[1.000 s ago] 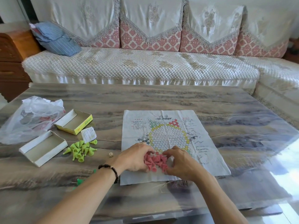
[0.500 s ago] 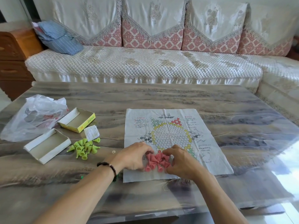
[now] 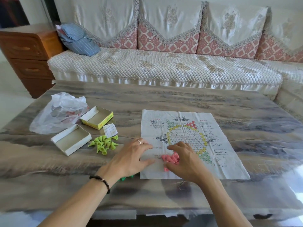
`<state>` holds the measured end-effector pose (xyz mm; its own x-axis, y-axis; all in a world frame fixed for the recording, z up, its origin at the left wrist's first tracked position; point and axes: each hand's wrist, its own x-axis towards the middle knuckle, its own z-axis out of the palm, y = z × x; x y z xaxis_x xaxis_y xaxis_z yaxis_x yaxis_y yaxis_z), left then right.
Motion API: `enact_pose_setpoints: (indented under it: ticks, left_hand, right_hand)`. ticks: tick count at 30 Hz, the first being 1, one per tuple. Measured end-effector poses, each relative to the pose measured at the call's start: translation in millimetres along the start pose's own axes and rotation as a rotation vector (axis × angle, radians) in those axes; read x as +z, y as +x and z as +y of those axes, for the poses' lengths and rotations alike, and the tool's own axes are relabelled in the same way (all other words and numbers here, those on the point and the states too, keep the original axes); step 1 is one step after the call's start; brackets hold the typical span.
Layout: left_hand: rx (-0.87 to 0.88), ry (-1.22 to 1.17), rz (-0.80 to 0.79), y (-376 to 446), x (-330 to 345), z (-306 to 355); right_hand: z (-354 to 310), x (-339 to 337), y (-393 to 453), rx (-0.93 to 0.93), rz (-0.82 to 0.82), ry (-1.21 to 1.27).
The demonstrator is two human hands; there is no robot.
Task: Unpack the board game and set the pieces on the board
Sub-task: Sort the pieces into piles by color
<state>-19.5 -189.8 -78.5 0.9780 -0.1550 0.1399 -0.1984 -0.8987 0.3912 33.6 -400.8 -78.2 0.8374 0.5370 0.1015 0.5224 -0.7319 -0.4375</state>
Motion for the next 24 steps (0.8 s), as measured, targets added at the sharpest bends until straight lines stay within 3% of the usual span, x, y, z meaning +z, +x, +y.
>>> enact_pose_setpoints:
  ticks: [5, 8, 11, 15, 24]
  left_hand:
    - [-0.105, -0.049, 0.181, -61.2, -13.1, -49.0]
    - [-0.162, -0.023, 0.121, -96.1, -20.0, -68.4]
    - [-0.115, 0.032, 0.049, -110.4, -14.9, -67.9]
    - [-0.071, 0.009, 0.069, -99.4, 5.3, -66.5]
    - [-0.035, 0.089, 0.272, -101.4, 10.7, -97.2]
  right_hand:
    - [-47.2, 33.1, 0.7, -0.102, 0.024, 0.031]
    - [-70.6, 55.9, -0.6, -0.173, -0.004, 0.045]
    - [-84.5, 70.3, -2.5, -0.221, -0.019, 0.023]
    - [-85.4, 76.4, -5.6, -0.222, -0.024, -0.009]
    - [-95.4, 94.1, -0.8, -0.246, -0.018, -0.173]
